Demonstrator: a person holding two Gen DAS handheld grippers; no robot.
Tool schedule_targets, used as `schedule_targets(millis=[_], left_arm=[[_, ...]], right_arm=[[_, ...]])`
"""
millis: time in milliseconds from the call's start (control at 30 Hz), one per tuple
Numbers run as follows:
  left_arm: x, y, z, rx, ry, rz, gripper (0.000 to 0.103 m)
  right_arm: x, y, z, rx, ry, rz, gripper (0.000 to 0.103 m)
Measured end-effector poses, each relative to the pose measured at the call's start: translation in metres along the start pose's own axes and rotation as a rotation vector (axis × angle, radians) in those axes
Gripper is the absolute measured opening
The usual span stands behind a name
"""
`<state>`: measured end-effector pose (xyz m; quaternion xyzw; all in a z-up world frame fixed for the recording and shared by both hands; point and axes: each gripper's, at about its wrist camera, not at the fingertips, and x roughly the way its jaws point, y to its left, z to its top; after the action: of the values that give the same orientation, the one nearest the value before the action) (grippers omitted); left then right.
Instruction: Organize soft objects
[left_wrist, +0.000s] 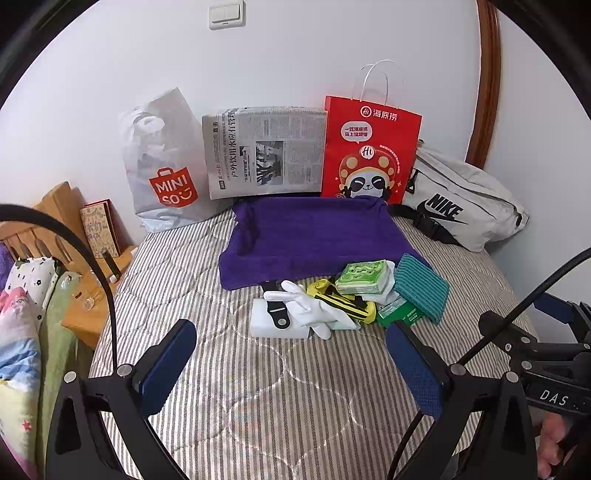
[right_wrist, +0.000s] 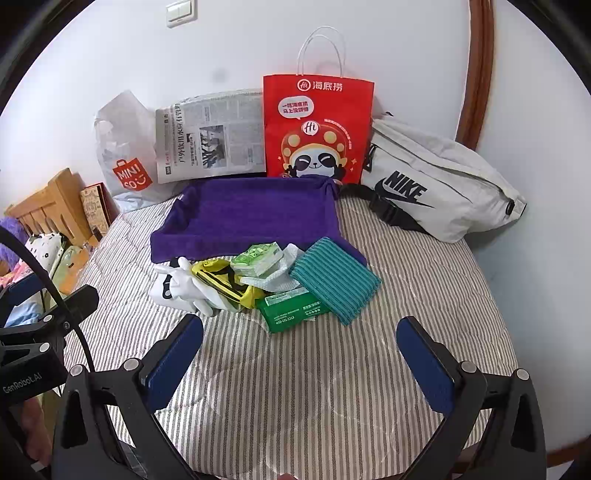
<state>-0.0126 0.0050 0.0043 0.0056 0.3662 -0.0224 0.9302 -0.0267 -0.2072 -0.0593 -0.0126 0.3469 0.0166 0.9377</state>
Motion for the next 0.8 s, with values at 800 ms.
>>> schedule_targets(millis=[800], left_arm=[[0.0014,0.005,-0.0009,0.0,0.001,0.016,0.103]], right_arm=[[-0.0039,-0.0017,0.0017,0.002,-0.01,-0.013,0.103]])
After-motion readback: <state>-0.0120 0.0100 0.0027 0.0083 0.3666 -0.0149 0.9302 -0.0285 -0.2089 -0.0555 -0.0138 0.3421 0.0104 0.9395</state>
